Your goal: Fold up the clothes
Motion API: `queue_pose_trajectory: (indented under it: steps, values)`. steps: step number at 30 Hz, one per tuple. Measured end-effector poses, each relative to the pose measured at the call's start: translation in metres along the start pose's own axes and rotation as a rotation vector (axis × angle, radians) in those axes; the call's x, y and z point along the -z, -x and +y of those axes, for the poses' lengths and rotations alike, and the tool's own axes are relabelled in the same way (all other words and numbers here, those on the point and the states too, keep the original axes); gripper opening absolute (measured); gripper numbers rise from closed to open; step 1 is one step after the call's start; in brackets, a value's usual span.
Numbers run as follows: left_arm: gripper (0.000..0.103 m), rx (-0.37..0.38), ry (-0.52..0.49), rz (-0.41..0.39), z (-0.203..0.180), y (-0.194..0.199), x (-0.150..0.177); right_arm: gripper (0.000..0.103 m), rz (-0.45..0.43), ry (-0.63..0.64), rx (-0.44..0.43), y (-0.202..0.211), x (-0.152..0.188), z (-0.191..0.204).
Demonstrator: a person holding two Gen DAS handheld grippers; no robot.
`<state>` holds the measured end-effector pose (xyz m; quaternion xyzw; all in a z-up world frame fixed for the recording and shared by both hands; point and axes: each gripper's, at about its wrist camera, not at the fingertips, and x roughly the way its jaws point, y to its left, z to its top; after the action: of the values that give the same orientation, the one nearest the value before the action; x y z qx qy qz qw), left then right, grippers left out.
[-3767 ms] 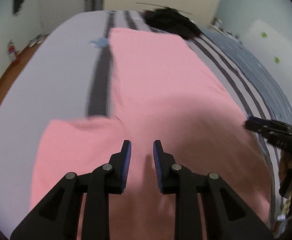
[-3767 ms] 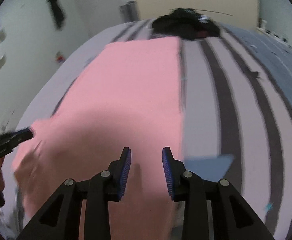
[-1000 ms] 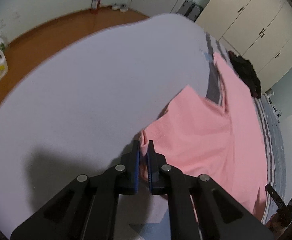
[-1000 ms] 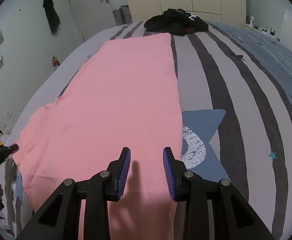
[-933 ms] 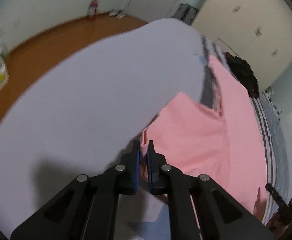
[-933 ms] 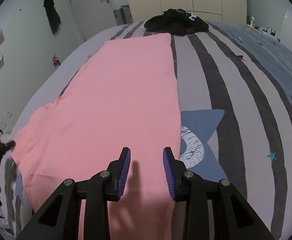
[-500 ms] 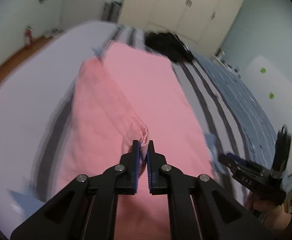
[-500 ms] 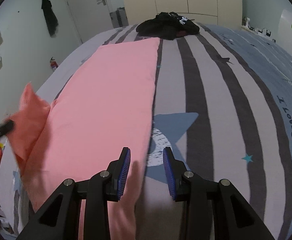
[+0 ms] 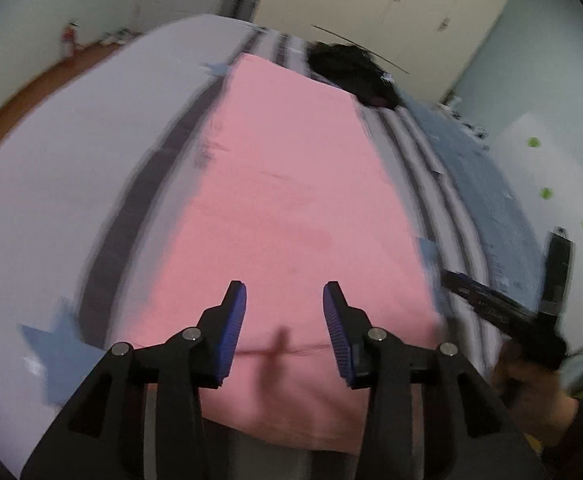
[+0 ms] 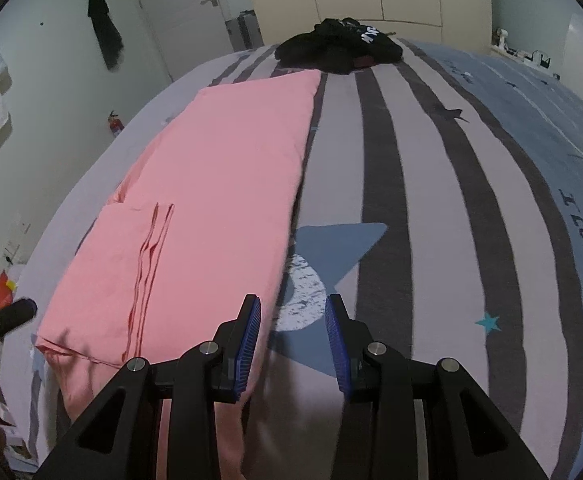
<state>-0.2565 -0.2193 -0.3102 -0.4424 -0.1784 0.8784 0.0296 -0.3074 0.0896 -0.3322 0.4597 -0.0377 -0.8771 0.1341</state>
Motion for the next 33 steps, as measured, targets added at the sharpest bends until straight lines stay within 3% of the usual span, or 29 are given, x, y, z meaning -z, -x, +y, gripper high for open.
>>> queue_pose_trajectory:
  steps: [2, 8, 12, 14, 17, 20, 26, 31, 33]
  values:
    - [0.037, -0.028, 0.012, 0.008, 0.013, -0.004, -0.003, 0.03, 0.004, 0.003, -0.014, -0.003, 0.0, 0.004]
    - [0.029, -0.015, -0.022, 0.118, 0.019, -0.039, 0.026, 0.03, 0.017, 0.034, -0.054, -0.012, -0.002, 0.022]
    - [0.019, -0.027, 0.077, 0.111, 0.038, -0.044, 0.042, 0.03, 0.037, 0.045, -0.064, -0.021, 0.0, 0.029]
    - [0.018, -0.039, 0.072, 0.121, 0.037, -0.042, 0.041, 0.03, 0.053, 0.047, -0.063, -0.028, 0.001, 0.029]
    - [0.018, -0.038, 0.033, 0.106, 0.026, -0.035, 0.024, 0.03, 0.075, 0.045, -0.054, -0.036, 0.004, 0.026]
    - [0.018, -0.046, -0.062, 0.017, 0.013, -0.029, -0.007, 0.03, 0.069, 0.045, -0.052, -0.036, 0.002, 0.026]
    - [0.018, -0.08, -0.156, -0.039, 0.011, -0.074, -0.065, 0.03, 0.047, 0.048, -0.055, -0.042, -0.013, 0.03]
    - [0.015, -0.166, -0.18, 0.051, 0.033, -0.116, -0.057, 0.03, 0.026, 0.037, -0.057, -0.049, -0.028, 0.032]
    - [0.015, -0.145, -0.167, 0.022, 0.039, -0.114, -0.052, 0.03, 0.023, 0.033, -0.057, -0.053, -0.033, 0.032]
